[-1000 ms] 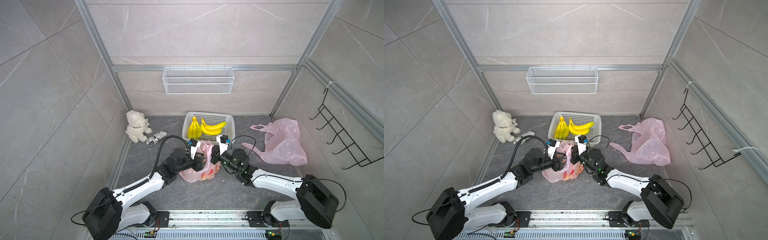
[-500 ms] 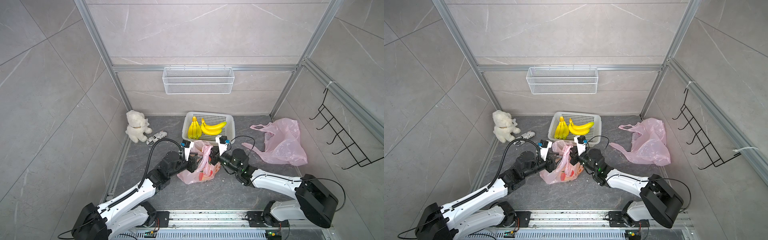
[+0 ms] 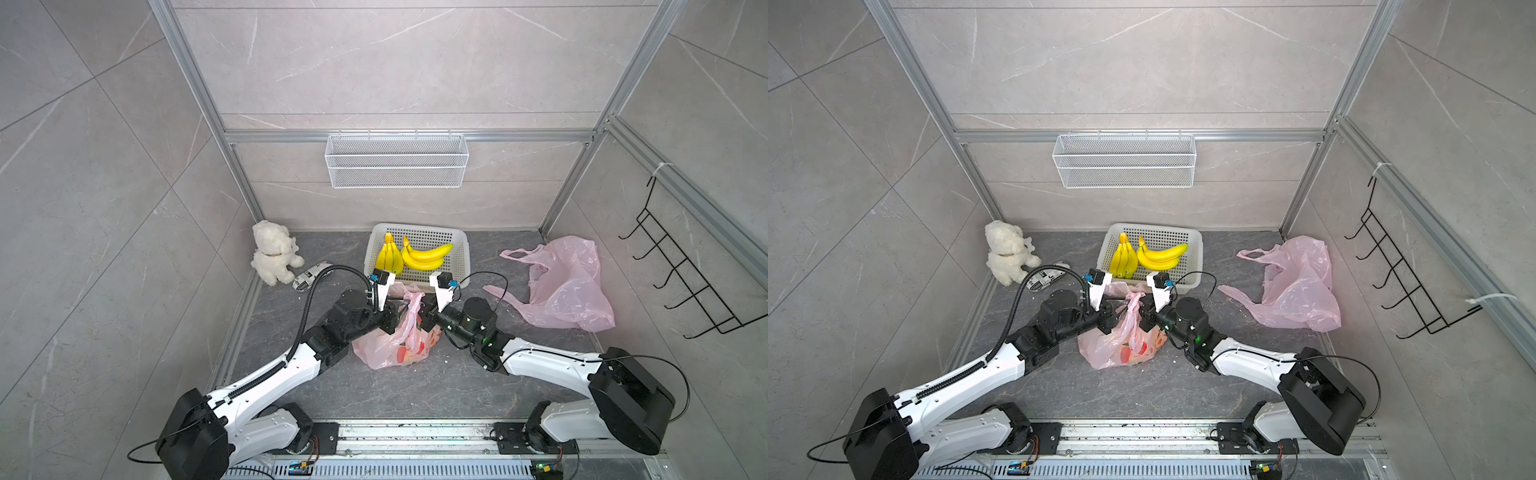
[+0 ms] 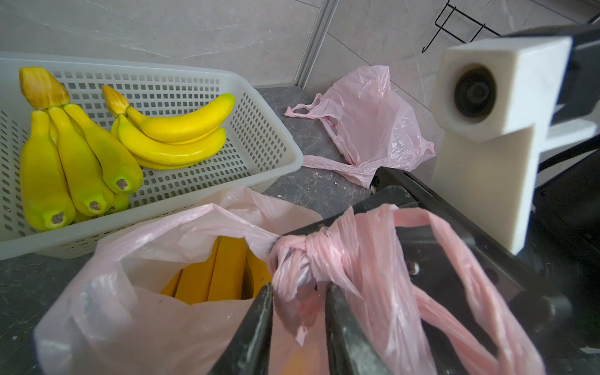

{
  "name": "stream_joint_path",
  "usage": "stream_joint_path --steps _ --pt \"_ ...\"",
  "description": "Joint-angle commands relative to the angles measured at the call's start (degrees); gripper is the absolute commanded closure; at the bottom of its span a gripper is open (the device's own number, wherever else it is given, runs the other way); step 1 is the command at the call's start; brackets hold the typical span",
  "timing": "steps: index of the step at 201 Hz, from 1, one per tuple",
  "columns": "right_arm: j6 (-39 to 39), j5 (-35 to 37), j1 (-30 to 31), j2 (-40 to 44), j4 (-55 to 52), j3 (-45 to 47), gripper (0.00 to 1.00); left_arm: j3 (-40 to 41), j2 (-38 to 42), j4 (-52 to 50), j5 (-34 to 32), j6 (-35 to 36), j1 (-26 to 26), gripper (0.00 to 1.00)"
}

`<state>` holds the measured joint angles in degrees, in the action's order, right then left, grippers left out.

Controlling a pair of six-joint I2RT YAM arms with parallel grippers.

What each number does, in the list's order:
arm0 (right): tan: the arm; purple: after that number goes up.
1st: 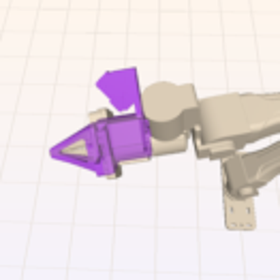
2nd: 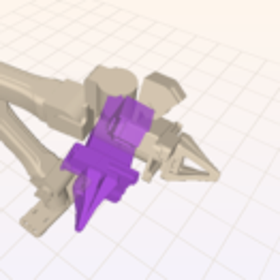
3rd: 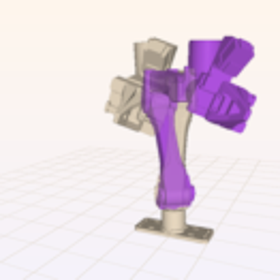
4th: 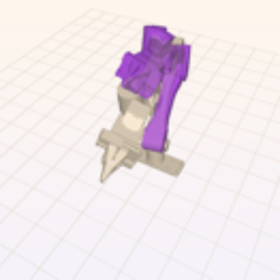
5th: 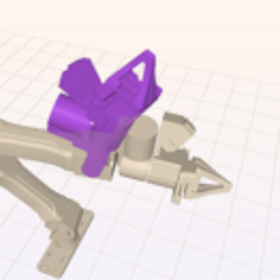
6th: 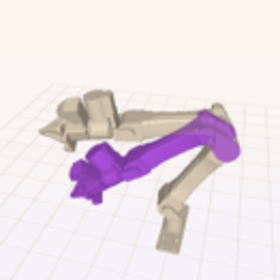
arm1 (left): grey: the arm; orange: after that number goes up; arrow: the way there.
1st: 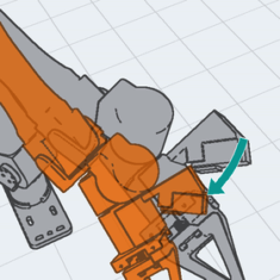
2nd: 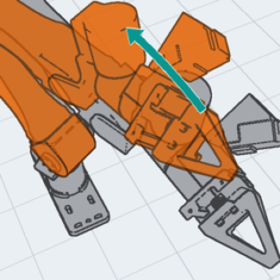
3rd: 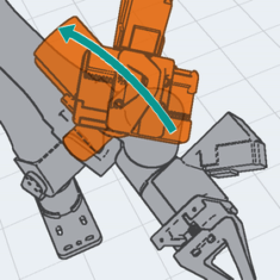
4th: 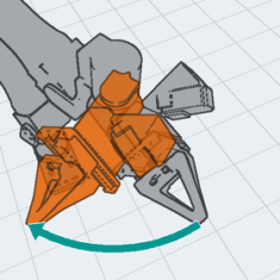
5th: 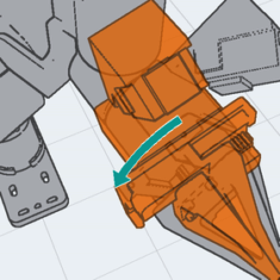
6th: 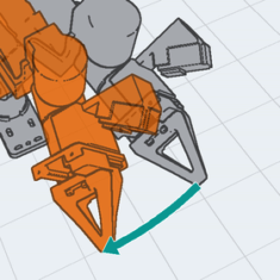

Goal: Place the banana into a plastic bag & tie a knot
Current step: Cross the plastic bag at the center of the board, then tie the plastic bag at the center of the board.

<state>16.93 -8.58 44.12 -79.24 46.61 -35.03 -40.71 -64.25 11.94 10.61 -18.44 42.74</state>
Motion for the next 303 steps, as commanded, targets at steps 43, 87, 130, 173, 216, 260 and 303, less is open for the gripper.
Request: stream_joint_path --steps 43,87,130,173,216,260,303 --pt "0.6 -1.1 -0.2 -0.5 2.2 0.2 1.00 -2.2 -0.4 0.4 1.6 1.5 -0.8 0.89" --pt "0.2 -0.7 -0.2 0.5 1.2 0.2 1.00 -3.1 -1.0 -0.9 0.9 1.8 -0.9 1.00" --pt "-2.9 3.4 -0.2 7.1 -8.8 1.1 0.71 -3.6 -0.8 -2.7 -1.8 1.4 -0.9 1.00" --pt "-4.7 8.3 -0.1 15.3 -21.6 2.7 0.45 -3.8 -1.0 -2.8 -2.4 1.0 -0.7 1.00" --pt "-3.9 8.9 1.8 24.6 -34.8 0.7 0.35 -3.9 -0.8 -2.5 -2.3 0.6 -0.1 1.00" --pt "5.3 21.1 12.0 28.3 -47.7 -7.8 0.22 -3.5 0.3 -2.4 -6.1 2.2 3.1 1.00" --pt "16.2 39.0 22.4 24.8 -53.6 -13.9 0.19 -3.4 0.0 -2.3 -9.3 2.8 6.1 1.00"
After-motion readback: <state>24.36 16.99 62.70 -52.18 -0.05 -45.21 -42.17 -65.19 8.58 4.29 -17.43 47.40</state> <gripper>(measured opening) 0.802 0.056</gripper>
